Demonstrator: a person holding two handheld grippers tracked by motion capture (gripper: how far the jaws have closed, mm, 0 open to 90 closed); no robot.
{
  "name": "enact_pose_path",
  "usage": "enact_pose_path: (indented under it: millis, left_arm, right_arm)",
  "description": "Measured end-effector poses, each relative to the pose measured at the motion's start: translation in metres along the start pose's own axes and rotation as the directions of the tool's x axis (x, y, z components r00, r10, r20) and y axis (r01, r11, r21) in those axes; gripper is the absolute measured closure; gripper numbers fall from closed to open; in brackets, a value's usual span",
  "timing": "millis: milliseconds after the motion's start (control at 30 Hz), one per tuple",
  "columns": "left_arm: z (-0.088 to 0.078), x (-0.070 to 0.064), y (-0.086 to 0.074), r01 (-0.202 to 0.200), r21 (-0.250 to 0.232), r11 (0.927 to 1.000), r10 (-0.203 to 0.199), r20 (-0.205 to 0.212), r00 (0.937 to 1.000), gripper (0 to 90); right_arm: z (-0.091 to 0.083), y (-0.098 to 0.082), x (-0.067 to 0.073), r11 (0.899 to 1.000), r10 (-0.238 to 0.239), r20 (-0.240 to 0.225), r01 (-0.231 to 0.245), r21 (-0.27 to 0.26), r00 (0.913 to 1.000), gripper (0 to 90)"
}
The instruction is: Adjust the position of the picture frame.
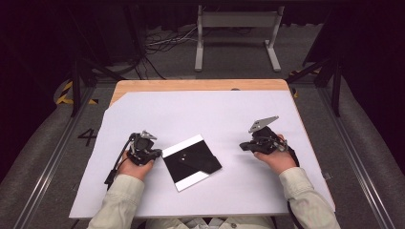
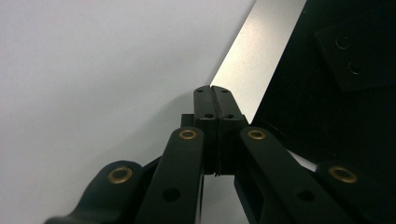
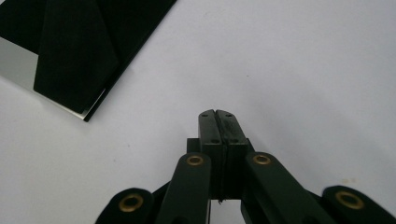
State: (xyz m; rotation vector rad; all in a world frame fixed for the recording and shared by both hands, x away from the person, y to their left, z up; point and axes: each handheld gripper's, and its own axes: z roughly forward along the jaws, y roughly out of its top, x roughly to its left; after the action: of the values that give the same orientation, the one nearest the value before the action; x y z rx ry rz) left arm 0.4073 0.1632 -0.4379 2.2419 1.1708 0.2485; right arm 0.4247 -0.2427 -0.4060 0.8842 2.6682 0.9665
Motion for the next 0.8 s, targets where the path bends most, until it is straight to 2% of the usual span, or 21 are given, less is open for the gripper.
enact_pose_path:
  millis: [133, 233, 400, 500, 633, 800]
  left_arm:
    - [0.007, -0.001, 0.008, 0.009, -0.008, 0.9999, -0.009, 0.031, 0.9995, 90.0]
    - [0.017, -0.01, 0.02, -0.026, -0.017, 0.9995, 0.026, 0.013, 0.9996, 90.0]
    - [0.027, -0.018, 0.035, -0.056, -0.019, 0.9982, 0.056, 0.025, 0.9981, 90.0]
    - [0.032, -0.018, 0.041, -0.045, -0.022, 0.9987, 0.046, 0.057, 0.9973, 90.0]
    - [0.038, -0.026, 0.049, -0.092, -0.027, 0.9954, 0.093, 0.041, 0.9948, 90.0]
    - [0.043, -0.023, 0.052, -0.082, -0.051, 0.9953, 0.086, 0.085, 0.9926, 90.0]
  right_arm:
    - [-0.005, -0.003, 0.0, 1.0, 0.008, 0.006, -0.008, -0.006, 1.0, 90.0]
    - [-0.01, -0.007, 0.001, 1.0, 0.011, 0.015, -0.011, -0.007, 0.9998, 90.0]
    - [-0.019, -0.02, 0.001, 0.999, 0.032, 0.029, -0.032, -0.003, 0.9991, 90.0]
    - [-0.025, -0.029, 0.0, 0.999, 0.049, 0.044, -0.049, -0.004, 0.9978, 90.0]
    - [-0.034, -0.037, 0.001, 0.998, 0.07, 0.059, -0.069, -0.012, 0.9958, 90.0]
    - [-0.038, -0.042, 0.002, 0.997, 0.08, 0.065, -0.08, -0.011, 0.9946, 90.0]
